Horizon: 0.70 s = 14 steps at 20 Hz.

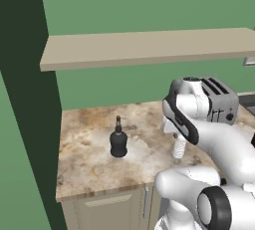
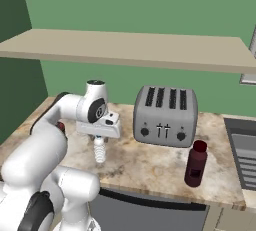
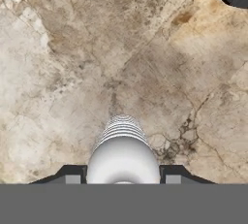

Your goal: Place the drinks on the dining counter in a tight cluster.

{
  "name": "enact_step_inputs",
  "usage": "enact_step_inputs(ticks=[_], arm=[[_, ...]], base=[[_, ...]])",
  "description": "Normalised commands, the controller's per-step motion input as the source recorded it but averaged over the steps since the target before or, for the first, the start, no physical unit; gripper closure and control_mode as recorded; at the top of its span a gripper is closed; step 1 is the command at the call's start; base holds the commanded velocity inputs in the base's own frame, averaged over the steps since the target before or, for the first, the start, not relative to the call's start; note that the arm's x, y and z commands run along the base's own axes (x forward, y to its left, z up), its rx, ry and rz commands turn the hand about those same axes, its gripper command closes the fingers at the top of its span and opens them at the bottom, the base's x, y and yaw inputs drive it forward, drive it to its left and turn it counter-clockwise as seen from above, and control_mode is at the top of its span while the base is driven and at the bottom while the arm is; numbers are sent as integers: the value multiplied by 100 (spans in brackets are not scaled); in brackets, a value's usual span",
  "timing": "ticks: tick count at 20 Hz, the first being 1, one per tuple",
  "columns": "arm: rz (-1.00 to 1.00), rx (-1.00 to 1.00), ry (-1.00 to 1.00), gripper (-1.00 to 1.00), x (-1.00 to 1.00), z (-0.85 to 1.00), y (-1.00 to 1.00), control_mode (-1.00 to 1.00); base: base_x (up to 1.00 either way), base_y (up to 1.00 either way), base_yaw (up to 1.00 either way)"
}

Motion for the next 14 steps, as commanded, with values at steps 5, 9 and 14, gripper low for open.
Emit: enact_step_inputs(ticks=[5,9,14], arm=[[0,0,0,100,-55,79,0,-100],[0,0,0,100,-56,67,0,-100],[0,0,-4,100,-48,55,0,-100]], base=[[0,0,0],[0,0,0],[0,0,0]])
